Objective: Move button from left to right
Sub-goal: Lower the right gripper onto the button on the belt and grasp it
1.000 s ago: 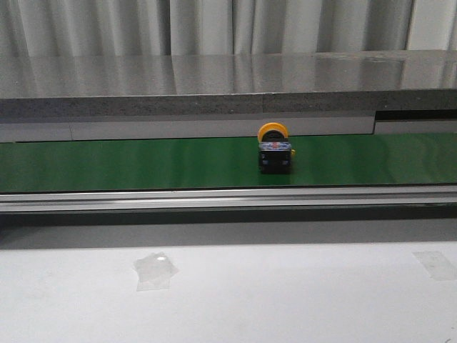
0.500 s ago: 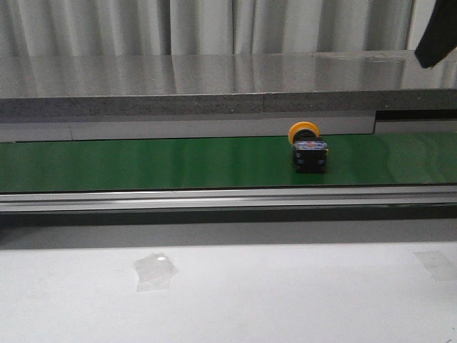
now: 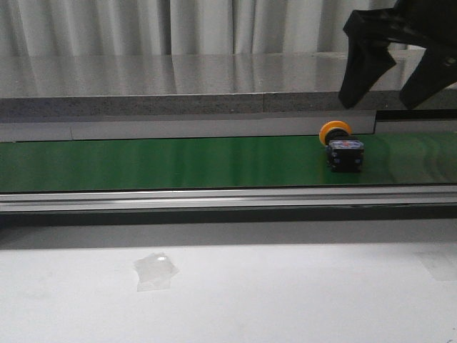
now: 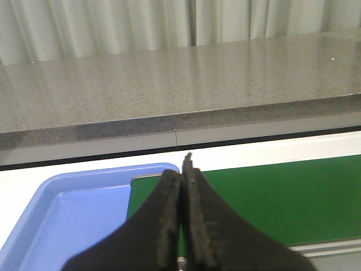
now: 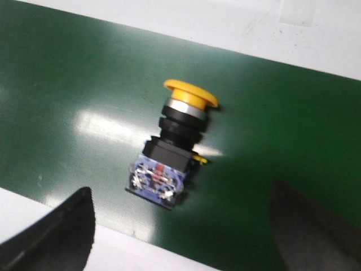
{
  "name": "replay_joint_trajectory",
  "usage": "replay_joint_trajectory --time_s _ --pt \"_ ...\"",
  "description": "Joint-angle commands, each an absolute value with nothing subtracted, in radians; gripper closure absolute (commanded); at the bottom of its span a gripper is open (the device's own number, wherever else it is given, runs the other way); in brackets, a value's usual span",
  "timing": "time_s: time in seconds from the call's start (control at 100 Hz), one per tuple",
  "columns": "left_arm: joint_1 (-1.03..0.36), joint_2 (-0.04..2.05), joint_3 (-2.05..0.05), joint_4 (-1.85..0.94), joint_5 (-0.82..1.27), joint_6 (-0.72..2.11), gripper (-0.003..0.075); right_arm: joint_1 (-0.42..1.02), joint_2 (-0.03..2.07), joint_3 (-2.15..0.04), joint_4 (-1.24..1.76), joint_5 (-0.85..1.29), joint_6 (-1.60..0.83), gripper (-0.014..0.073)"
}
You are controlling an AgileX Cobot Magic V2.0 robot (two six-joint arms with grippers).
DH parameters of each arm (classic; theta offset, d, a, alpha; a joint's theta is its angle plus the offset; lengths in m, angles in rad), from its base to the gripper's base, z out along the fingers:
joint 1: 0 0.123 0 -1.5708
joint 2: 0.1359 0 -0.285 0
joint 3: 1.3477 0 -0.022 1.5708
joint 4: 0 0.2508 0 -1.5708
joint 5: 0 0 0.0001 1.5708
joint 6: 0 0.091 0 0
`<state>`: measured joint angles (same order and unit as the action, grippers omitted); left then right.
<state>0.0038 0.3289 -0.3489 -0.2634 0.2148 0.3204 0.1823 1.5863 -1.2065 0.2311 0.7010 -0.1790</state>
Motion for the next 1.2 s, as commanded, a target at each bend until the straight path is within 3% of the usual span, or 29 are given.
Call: replay_joint_trajectory --time_s 0.0,0.46,0.55,0.7,0.8,1.19 --pt "-0.001 0.335 -0.374 -0.277 0.127 0.318 0.0740 0.188 1.583 -1.264 0.232 0.651 -0.193 -0.0017" --pt "-0.001 0.335 -0.374 -0.277 0.127 0.318 0.0740 0.188 1.725 -1.289 0.114 0.661 -0.193 -0.0013" --pt "-0.001 0.335 -0.374 -0.277 0.127 0.318 0.0740 0.188 1.733 -1.289 0.112 0.683 -0.185 0.0060" --pt "-0.001 0.335 -0.374 -0.277 0.127 0.318 0.0740 0.188 1.731 -1.308 0.112 0.736 -0.185 0.0323" --pt "-0.001 0.335 -0.374 -0.277 0.127 0.318 0.0740 0.188 1.731 -1.358 0.112 0.812 -0.185 0.0438" --pt "-0.001 0.335 -0.374 -0.277 0.127 0.318 0.0740 0.126 1.714 -1.583 0.078 0.947 -0.195 0.0447"
